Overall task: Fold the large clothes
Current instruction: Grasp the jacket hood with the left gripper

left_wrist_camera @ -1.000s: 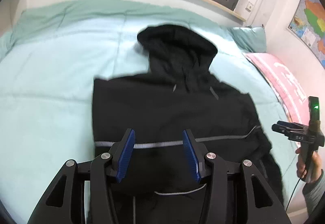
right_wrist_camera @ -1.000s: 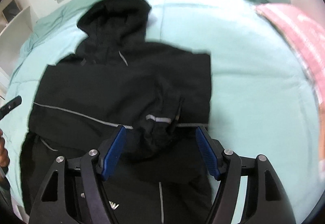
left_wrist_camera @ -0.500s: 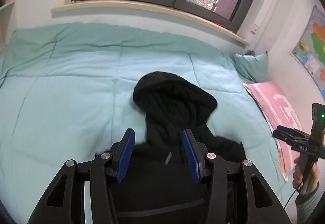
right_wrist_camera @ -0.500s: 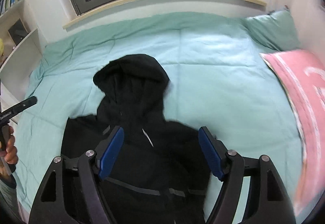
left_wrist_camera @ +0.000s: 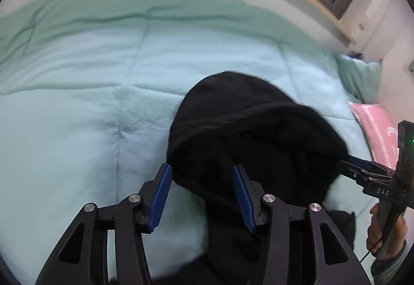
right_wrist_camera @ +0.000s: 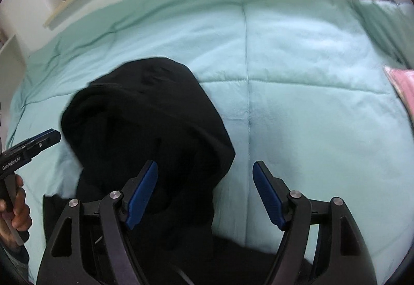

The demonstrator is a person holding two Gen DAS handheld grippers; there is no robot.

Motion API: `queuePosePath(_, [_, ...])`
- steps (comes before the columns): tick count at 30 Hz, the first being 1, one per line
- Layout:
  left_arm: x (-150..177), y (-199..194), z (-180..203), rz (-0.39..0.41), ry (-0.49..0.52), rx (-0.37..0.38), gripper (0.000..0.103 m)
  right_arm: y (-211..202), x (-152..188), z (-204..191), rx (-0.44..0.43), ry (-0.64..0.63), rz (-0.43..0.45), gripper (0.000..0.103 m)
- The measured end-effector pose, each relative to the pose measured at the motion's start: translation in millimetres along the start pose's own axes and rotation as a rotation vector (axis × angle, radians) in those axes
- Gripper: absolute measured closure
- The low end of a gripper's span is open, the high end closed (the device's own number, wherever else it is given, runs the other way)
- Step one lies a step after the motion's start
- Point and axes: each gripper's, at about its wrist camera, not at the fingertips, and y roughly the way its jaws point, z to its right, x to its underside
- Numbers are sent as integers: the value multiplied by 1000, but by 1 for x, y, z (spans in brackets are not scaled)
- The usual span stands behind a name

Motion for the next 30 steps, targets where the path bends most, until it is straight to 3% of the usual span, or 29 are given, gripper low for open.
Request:
queuePosePath(2, [-3, 18, -6, -6, -20, -12, 53, 22, -3, 6, -25, 28, -36, 29])
queuePosePath(3, [-5, 24, -12, 0, -42, -27, 61, 33, -3, 10, -36, 39, -58, 56])
queuePosePath(4, [-7, 25, -21, 33, -79, -89, 77, 39, -4, 11, -26, 44, -69, 88])
queuePosePath(5, [-9, 21, -33, 55, -127, -75, 90, 42, -5, 15, 7, 51, -68, 89])
queuePosePath(6, [-10, 15, -43, 74, -179, -29, 90, 36, -5, 20, 10, 64, -43, 91])
queuePosePath(7, [-10, 5, -54, 94, -234, 72, 90, 22, -6, 27, -20, 85, 9, 91])
queuePosePath(8, [-8, -2, -56, 105, -240, 107, 90, 8, -6, 30, -52, 89, 46, 91])
queuePosePath(11, [-3, -32, -43, 144, -177, 100, 90, -26, -4, 17, -45, 23, 125, 91])
queuePosePath(13, [2, -33, -42, 103, -152, 134, 87, -34, -1, 11, -22, -15, 154, 91])
queuePosePath(15, [6, -3, -55, 7, -154, 108, 87, -19, 1, 15, 16, -21, 131, 91])
queuePosePath(18, [22, 54, -68, -120, -138, 46, 83, 47, 10, 43, -2, 45, -36, 87])
queuePosePath(19, [27, 61, -65, -121, -105, 28, 83, 60, 14, 49, -16, 57, -73, 81])
queuePosePath(21, [34, 61, -50, -91, -12, -31, 83, 79, 21, 59, -60, 98, -120, 79])
queuePosePath(23, [34, 53, -43, -84, 22, -45, 82, 68, 20, 63, -69, 106, -108, 70])
queuePosePath(24, [35, 46, -39, -89, 46, -45, 82, 61, 19, 63, -60, 95, -98, 57])
queuePosePath(25, [38, 39, -37, -99, 73, -41, 83, 49, 19, 62, -37, 67, -86, 50])
queuePosePath(28, [48, 10, -35, -97, 104, -5, 82, 16, 23, 55, -36, -21, -66, 50])
queuePosePath(30, [48, -22, -33, -51, 105, 38, 83, -4, 28, 46, -44, -74, -58, 49])
